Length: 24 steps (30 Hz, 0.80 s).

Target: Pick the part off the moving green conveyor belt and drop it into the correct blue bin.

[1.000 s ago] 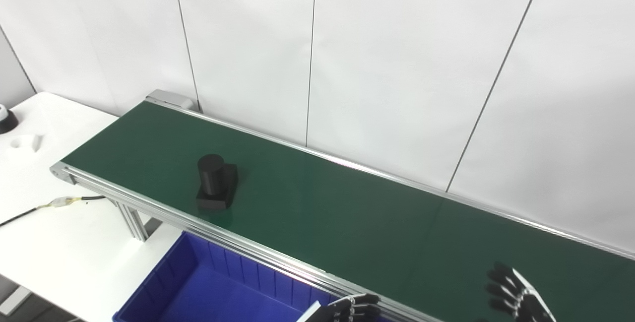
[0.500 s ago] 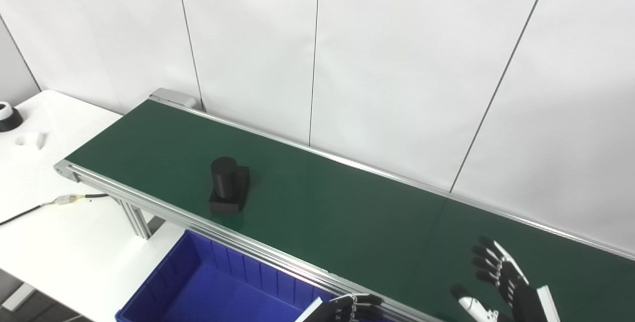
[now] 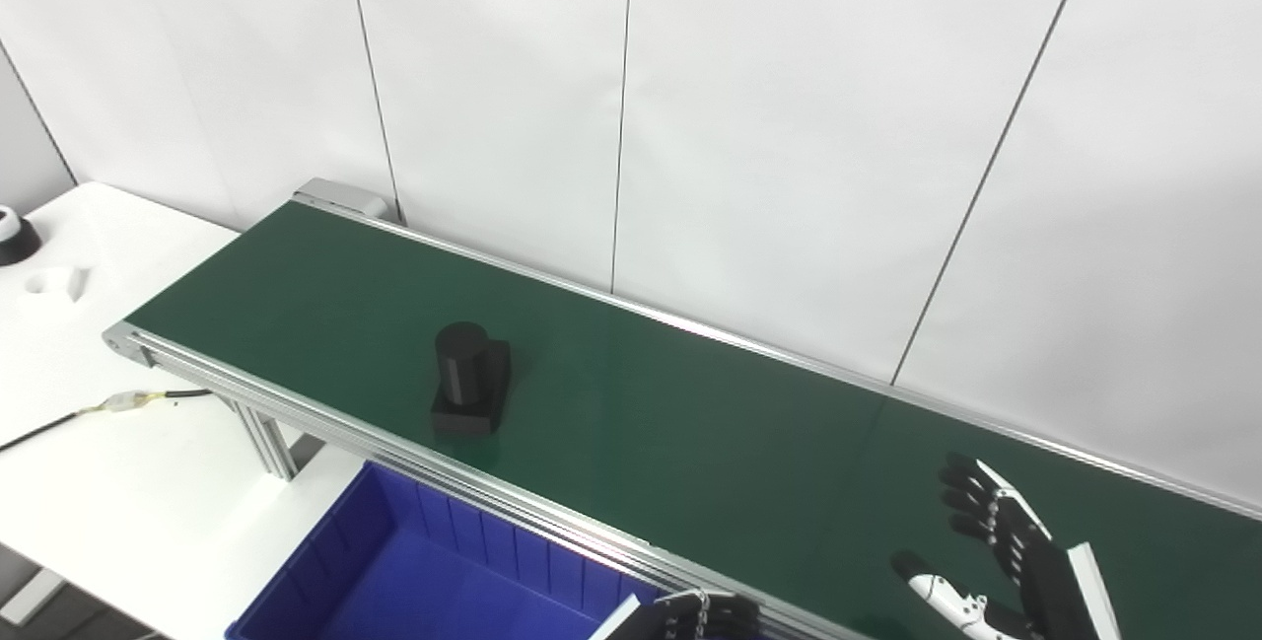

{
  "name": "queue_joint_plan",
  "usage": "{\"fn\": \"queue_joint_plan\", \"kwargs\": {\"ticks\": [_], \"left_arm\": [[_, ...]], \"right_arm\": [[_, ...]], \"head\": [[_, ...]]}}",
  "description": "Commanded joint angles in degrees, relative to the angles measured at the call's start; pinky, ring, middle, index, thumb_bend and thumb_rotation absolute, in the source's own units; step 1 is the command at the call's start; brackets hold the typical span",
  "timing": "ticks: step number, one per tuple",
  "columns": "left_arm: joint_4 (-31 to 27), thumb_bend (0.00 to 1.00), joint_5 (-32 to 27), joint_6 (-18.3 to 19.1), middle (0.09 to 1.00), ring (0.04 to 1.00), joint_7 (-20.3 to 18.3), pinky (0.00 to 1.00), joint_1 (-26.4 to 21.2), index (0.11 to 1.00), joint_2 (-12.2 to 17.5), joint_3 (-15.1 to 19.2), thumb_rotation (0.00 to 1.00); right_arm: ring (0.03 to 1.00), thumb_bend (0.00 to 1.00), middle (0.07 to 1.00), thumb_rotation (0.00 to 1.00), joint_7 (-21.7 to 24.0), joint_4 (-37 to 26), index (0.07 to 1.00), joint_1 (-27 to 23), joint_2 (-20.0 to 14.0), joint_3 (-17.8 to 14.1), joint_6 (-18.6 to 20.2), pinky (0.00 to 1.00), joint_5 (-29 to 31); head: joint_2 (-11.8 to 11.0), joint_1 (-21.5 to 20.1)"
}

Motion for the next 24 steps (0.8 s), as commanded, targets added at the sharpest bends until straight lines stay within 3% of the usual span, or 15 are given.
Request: {"fn": "queue_joint_plan", "kwargs": {"ticks": [1,16,24], "left_arm": [[-0.8,0.98,-0.5,-0.9,0.802,0.783,-0.3,0.72,-1.4,0.834,-0.8,-0.3,0.28],[-1.2,0.98,-0.3,-1.4,0.8,0.772,-0.5,0.7,-1.1,0.832,-0.5,-0.3,0.3],[-1.4,0.99,-0.1,-1.3,0.789,0.766,-0.4,0.69,-1.1,0.831,-0.4,-0.3,0.31]], "right_arm": [[0.808,0.6,0.831,0.25,0.0,-1.6,0.84,-1.5,-0.3,0.0,-0.6,0.76,-0.1],[0.796,0.61,0.82,0.27,0.3,-3.1,0.84,-2.2,0.1,1.2,-0.7,0.75,-1.5],[0.805,0.62,0.825,0.31,0.2,-0.3,0.854,-3.9,0.2,1.4,-1.4,0.75,-1.4]], "head": [[0.0,0.0],[0.7,-1.5],[1.2,-2.5]]}}
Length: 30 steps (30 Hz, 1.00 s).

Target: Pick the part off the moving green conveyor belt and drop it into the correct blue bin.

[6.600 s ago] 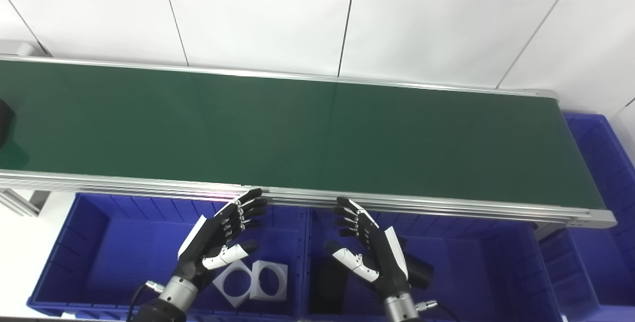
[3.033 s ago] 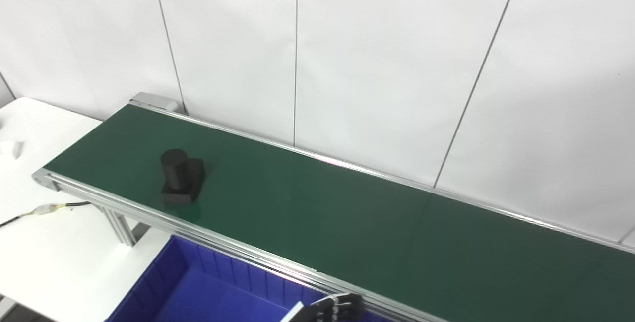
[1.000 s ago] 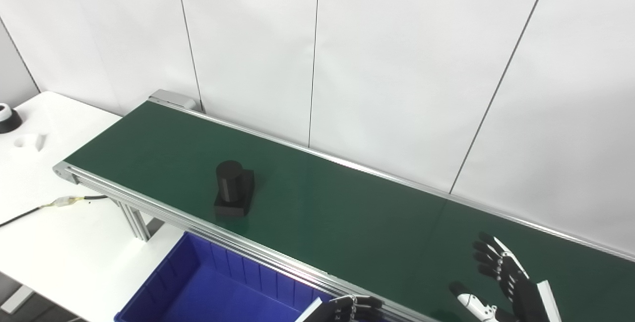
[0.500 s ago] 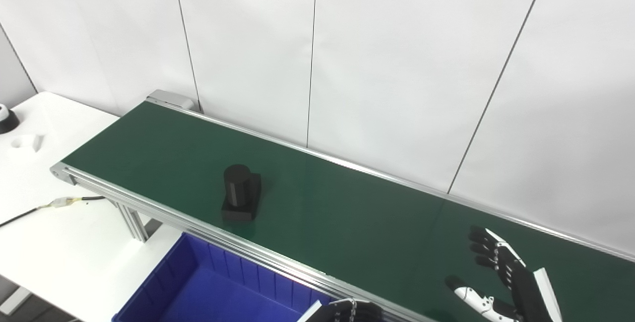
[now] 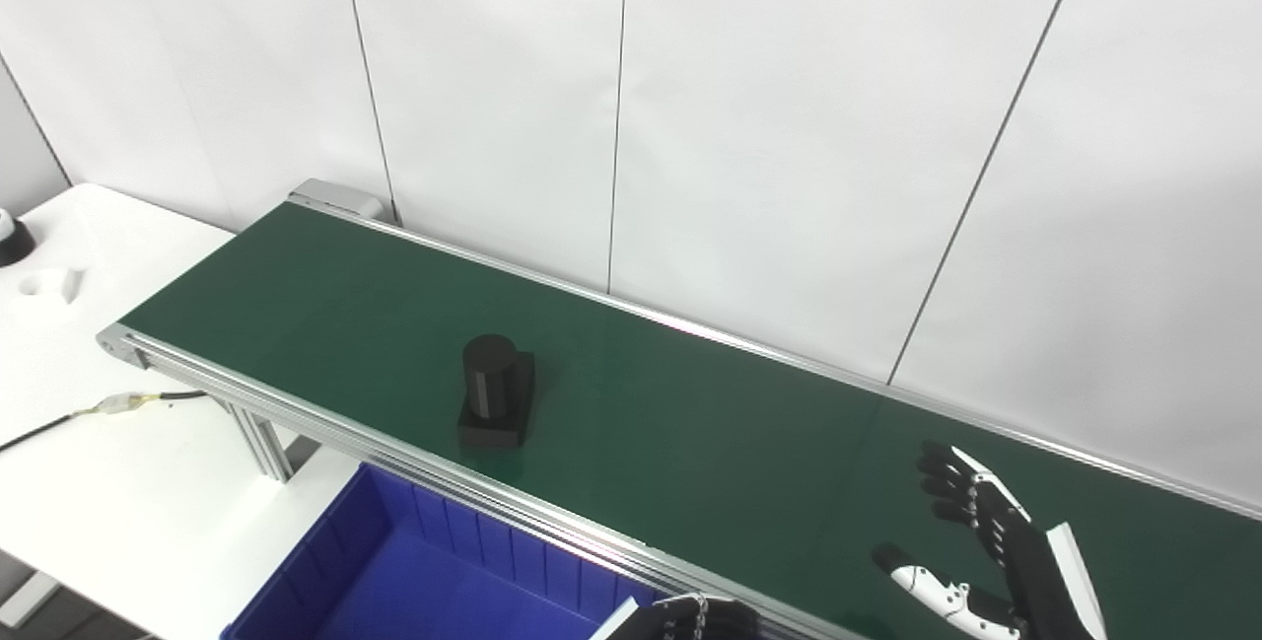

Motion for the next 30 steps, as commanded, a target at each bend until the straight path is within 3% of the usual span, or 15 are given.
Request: {"fn": "queue_joint_plan", "kwargs": {"ticks": [1,11,20,30], "left_arm": [[-1.4,0.99,-0.1,-1.3,0.789,0.764,-0.4,0.69,-1.2,0.831,-0.5,-0.3,0.31],[-0.9,1.0,-0.5,-1.4,0.795,0.756,-0.5,0.68,-1.3,0.829,-0.5,-0.1,0.31],[-0.7,1.0,-0.1,-1.4,0.801,0.764,-0.2,0.69,-1.5,0.837,-0.4,-0.2,0.34],[-0.7,1.0,-0.4,-1.4,0.798,0.765,-0.4,0.69,-1.6,0.841,-0.4,-0.1,0.32]], "right_arm": [[0.806,0.63,0.826,0.32,-0.3,0.1,0.856,-2.8,0.0,0.1,-1.8,0.76,0.0],[0.828,0.66,0.847,0.38,-0.5,7.0,0.863,-7.4,-0.4,0.2,-2.7,0.78,-0.2],[0.834,0.68,0.849,0.39,-0.3,6.8,0.871,-8.7,-0.8,-0.1,-2.2,0.78,0.0],[0.863,0.77,0.871,0.45,1.5,7.0,0.88,-11.8,-2.0,1.4,-2.8,0.81,-0.8]], "head": [[0.1,-0.2],[0.0,-0.7],[0.2,-1.2],[0.2,-1.6]]}}
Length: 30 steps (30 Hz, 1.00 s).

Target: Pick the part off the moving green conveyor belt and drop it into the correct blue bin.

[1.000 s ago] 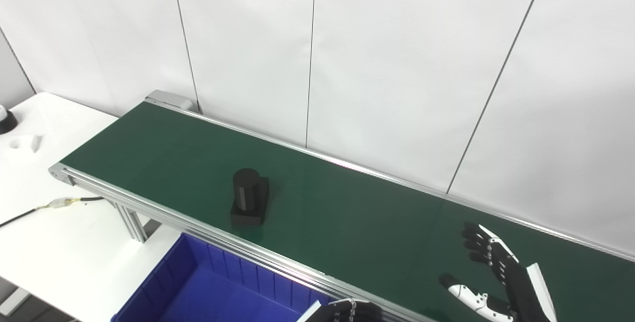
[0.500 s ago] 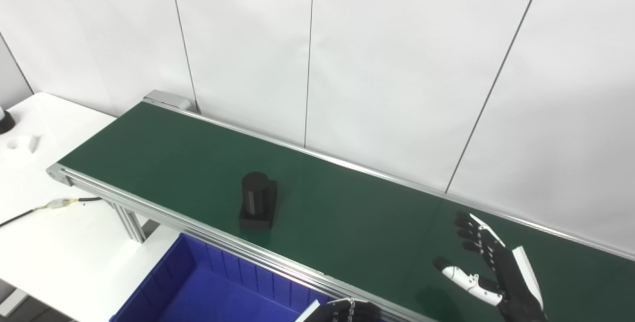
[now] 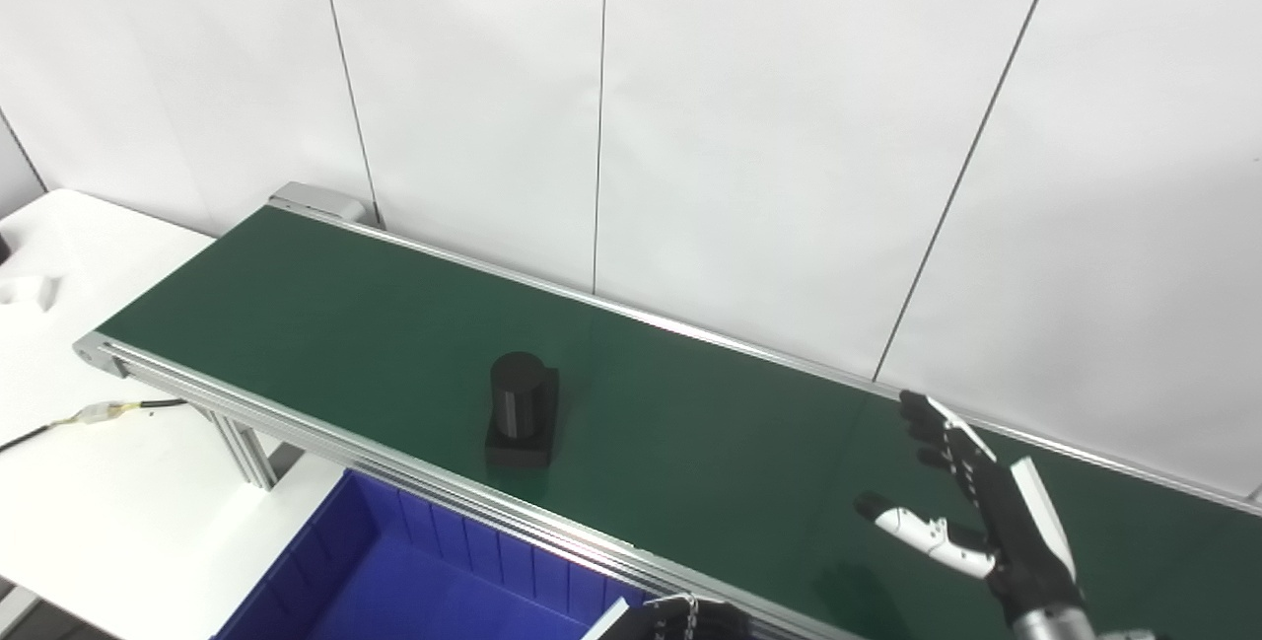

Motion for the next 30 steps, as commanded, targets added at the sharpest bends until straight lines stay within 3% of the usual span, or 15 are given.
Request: {"fn": "queue_joint_plan", "kwargs": {"ticks": [1,14,30], "left_arm": [[-0.7,1.0,-0.5,-1.4,0.798,0.763,-0.4,0.69,-1.7,0.841,-0.4,-0.1,0.32],[-0.6,1.0,-0.2,-1.3,0.802,0.76,-0.2,0.68,-1.9,0.841,-0.5,-0.1,0.33],[-1.7,1.0,-0.6,-1.3,0.805,0.768,-0.6,0.7,-1.2,0.835,-0.4,-0.1,0.35]], "right_arm": [[0.861,0.77,0.871,0.45,0.0,-1.0,0.881,-2.4,-0.4,0.4,-3.1,0.81,0.1],[0.868,0.76,0.874,0.46,0.6,-0.5,0.891,-4.7,0.6,3.0,-1.6,0.82,-1.4],[0.872,0.76,0.869,0.43,-0.6,8.4,0.889,-8.3,4.4,6.3,-2.0,0.83,-4.0]], "head": [[0.1,-0.1],[0.4,-0.4],[1.1,-0.7]]}}
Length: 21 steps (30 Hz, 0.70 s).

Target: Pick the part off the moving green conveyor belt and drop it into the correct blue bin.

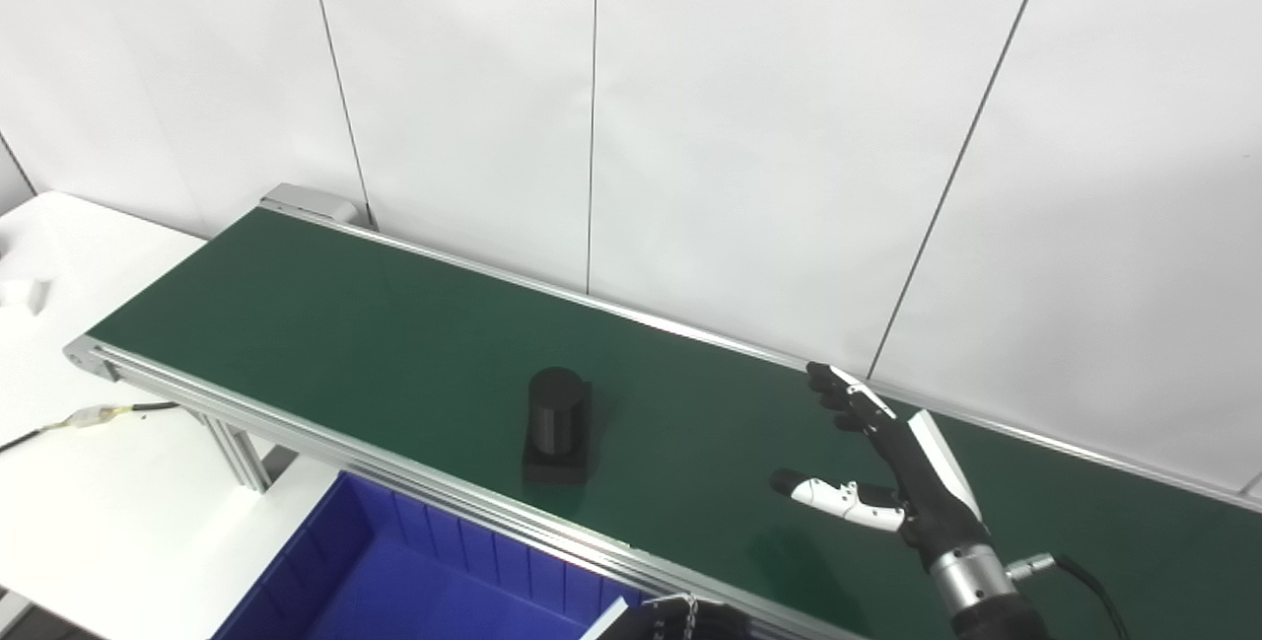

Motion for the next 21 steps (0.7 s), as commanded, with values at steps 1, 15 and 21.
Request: {"fn": "queue_joint_plan", "kwargs": {"ticks": [1,15,21], "left_arm": [[-2.1,1.0,-0.7,-1.3,0.805,0.768,-0.4,0.69,-0.8,0.834,-0.4,-0.2,0.35],[-2.5,1.0,-0.6,-1.4,0.802,0.764,-0.7,0.69,-0.5,0.831,-0.3,-0.1,0.35],[-2.2,1.0,-0.8,-1.4,0.811,0.773,-1.0,0.7,-0.7,0.836,-0.3,0.0,0.34]], "right_arm": [[0.872,0.76,0.869,0.42,-1.1,0.4,0.886,-2.8,1.1,-0.1,-2.2,0.83,0.2],[0.884,0.77,0.885,0.41,-3.2,8.8,0.883,-4.8,3.7,0.2,-3.8,0.83,-0.3],[0.886,0.81,0.881,0.41,-3.8,9.7,0.883,-5.6,4.6,1.1,-3.8,0.83,-1.1]], "head": [[0.1,0.1],[0.3,-0.1],[0.3,-0.2]]}}
